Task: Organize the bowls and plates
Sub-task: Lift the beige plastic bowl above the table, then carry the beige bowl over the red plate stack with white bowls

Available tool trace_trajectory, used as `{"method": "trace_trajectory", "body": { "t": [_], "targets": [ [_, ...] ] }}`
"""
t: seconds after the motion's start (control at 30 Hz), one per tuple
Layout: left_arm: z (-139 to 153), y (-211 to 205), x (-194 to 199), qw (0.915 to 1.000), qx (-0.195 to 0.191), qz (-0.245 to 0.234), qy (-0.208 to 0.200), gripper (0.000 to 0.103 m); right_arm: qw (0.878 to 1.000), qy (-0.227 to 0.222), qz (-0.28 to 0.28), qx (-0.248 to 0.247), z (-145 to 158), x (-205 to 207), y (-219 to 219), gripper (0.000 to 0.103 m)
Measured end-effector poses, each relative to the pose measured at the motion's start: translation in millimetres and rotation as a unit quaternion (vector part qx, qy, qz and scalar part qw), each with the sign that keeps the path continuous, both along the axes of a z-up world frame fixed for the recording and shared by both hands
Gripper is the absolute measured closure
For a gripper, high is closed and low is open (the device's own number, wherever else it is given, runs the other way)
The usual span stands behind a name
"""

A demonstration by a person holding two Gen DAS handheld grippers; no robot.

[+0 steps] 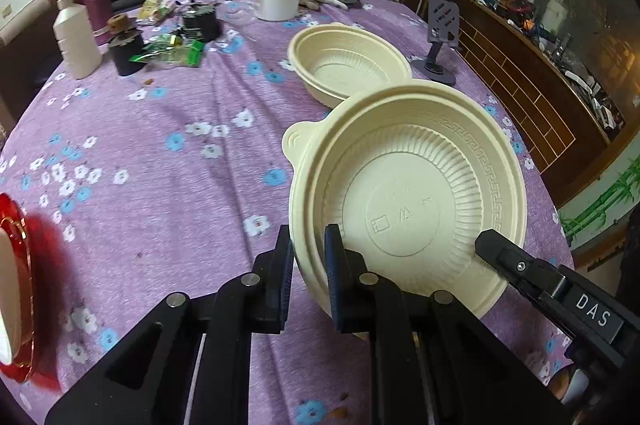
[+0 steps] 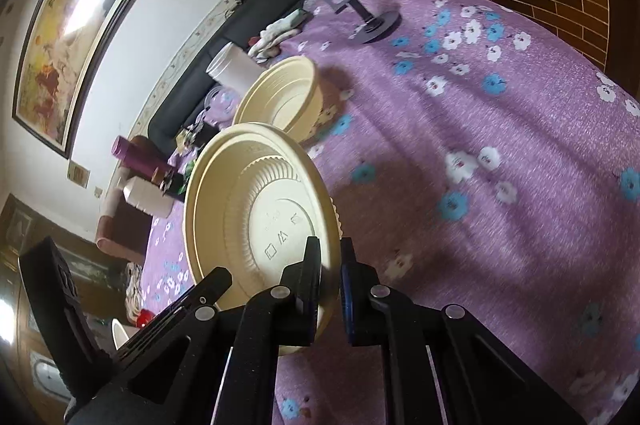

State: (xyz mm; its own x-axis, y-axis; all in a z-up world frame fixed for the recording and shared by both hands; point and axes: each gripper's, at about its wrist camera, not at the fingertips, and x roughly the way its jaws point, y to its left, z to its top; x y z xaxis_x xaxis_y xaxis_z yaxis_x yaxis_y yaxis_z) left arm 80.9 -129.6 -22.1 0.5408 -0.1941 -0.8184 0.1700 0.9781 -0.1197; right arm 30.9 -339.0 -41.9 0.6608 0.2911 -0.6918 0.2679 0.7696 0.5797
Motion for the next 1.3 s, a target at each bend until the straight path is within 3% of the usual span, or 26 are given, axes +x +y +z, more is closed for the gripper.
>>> {"method": "trace_trajectory", "body": {
  "t": [0.6,1.3],
  "targets": [
    [9.8,66.5,-24.6,0.9988,-0.023,0.042,-0.014,0.090,0.998,-0.015,0.050,-0.028,19.7,-10.6,67.7,0.094],
    [17.0,106.7,-45.1,0.9964,-0.026,0.077,-0.026,0.090,0.995,-0.028,0.094,-0.028,27.8,-9.6,106.3,0.094]
  ]
}}
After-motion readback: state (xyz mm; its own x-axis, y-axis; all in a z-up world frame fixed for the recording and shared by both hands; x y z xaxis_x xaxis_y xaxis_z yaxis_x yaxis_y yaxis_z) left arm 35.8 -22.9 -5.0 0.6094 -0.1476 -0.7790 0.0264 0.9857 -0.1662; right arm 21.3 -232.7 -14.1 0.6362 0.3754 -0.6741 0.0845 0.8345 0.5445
